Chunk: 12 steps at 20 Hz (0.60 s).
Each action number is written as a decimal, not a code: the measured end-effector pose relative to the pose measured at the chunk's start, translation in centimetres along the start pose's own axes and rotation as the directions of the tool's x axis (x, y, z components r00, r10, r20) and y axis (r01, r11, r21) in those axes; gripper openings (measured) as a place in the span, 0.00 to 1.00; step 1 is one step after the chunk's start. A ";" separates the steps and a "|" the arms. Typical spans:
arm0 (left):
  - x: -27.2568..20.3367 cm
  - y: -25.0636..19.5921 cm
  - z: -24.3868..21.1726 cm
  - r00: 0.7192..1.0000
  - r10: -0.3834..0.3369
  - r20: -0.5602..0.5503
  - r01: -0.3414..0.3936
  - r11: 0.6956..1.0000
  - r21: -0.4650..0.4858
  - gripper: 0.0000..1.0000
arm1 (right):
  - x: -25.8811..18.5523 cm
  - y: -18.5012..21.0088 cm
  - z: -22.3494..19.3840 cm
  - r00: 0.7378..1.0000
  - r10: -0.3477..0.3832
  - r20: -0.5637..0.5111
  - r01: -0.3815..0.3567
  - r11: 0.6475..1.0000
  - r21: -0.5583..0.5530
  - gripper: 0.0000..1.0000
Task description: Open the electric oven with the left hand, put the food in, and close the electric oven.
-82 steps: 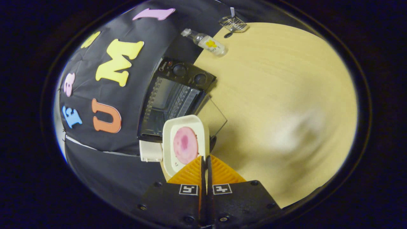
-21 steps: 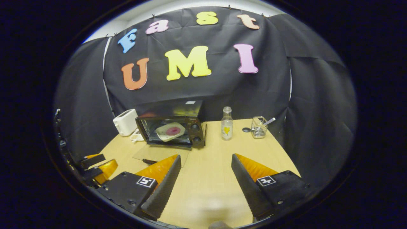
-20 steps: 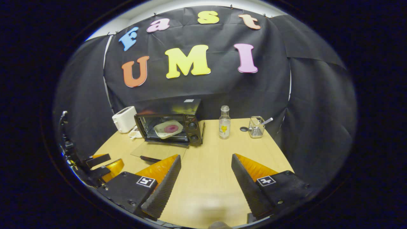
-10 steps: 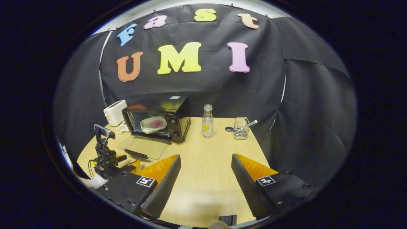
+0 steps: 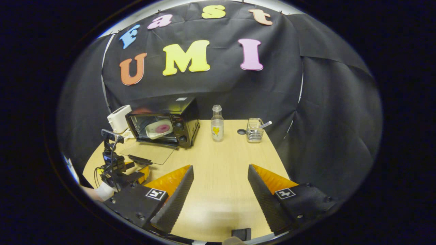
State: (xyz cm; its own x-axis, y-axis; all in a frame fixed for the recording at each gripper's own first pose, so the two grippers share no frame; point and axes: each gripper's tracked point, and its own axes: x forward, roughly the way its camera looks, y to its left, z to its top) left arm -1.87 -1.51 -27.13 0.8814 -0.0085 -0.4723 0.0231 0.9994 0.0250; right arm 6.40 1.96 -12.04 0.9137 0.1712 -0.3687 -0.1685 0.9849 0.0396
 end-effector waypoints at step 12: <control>-0.7 1.5 11.7 0.988 0.031 0.152 -0.037 0.999 0.036 0.97 | 0.1 -0.7 1.5 0.998 0.018 0.055 -0.020 0.999 0.032 0.96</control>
State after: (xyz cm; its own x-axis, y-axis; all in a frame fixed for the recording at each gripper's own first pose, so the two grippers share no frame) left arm 3.07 -0.36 -16.44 0.9432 0.0177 -0.3319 0.0074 0.9972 0.0741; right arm 7.16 1.29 -10.68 0.9292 0.1904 -0.3166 -0.1748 0.9816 0.0772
